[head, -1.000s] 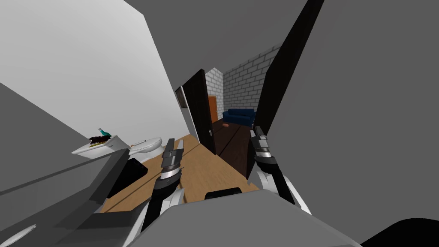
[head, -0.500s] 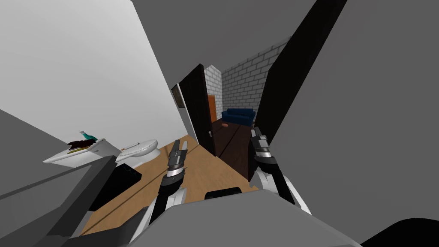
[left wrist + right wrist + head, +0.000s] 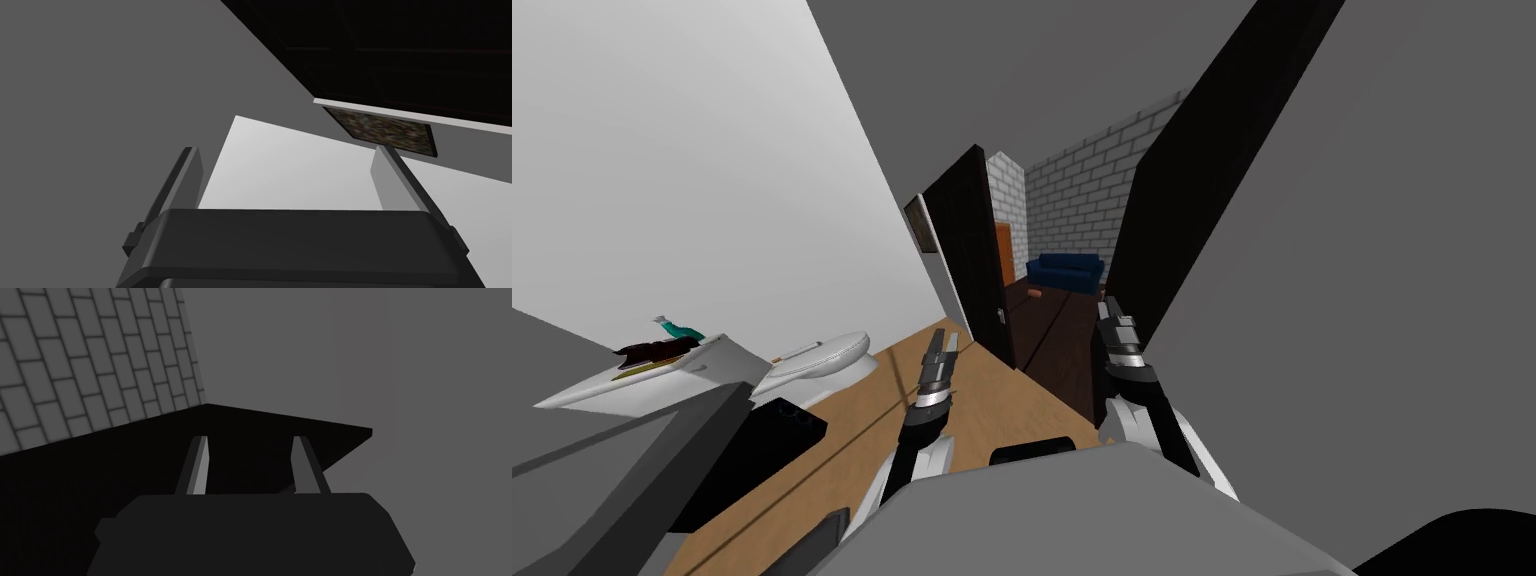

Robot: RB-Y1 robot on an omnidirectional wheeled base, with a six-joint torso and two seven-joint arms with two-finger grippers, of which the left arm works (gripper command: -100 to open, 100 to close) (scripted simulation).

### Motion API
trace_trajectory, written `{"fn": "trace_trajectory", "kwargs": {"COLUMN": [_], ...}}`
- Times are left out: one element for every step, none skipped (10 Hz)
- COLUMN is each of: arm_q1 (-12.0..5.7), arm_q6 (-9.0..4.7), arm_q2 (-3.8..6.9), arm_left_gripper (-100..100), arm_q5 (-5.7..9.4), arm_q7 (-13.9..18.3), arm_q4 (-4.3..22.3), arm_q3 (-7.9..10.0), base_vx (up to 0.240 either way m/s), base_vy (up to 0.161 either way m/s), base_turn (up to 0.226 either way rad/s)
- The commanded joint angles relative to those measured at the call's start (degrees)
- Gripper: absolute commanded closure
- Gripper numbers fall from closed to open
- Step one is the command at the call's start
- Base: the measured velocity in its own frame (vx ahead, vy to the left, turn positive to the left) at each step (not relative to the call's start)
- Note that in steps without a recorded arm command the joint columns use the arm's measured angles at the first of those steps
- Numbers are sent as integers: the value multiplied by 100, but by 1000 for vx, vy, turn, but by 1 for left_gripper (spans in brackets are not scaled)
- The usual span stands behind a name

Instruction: Push the door open

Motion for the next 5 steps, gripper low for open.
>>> {"fn": "trace_trajectory", "kwargs": {"arm_q1": [-89, -137, -185, -235, -288], "arm_q6": [-8, -23, -38, -54, -71], "arm_q2": [34, 50, 65, 79, 92], "arm_left_gripper": [-100, -100, -100, -100, -100], "arm_q5": [12, 16, 20, 24, 28], "arm_q7": [23, 33, 42, 52, 63], "arm_q4": [221, 367, 512, 662, 823], "arm_q3": [-36, -68, -99, -131, -166], "base_vx": [88, 88, 90, 91, 81], "base_vy": [88, 77, 79, 89, 96], "base_turn": [-80, -79, -90, -77, -82]}}
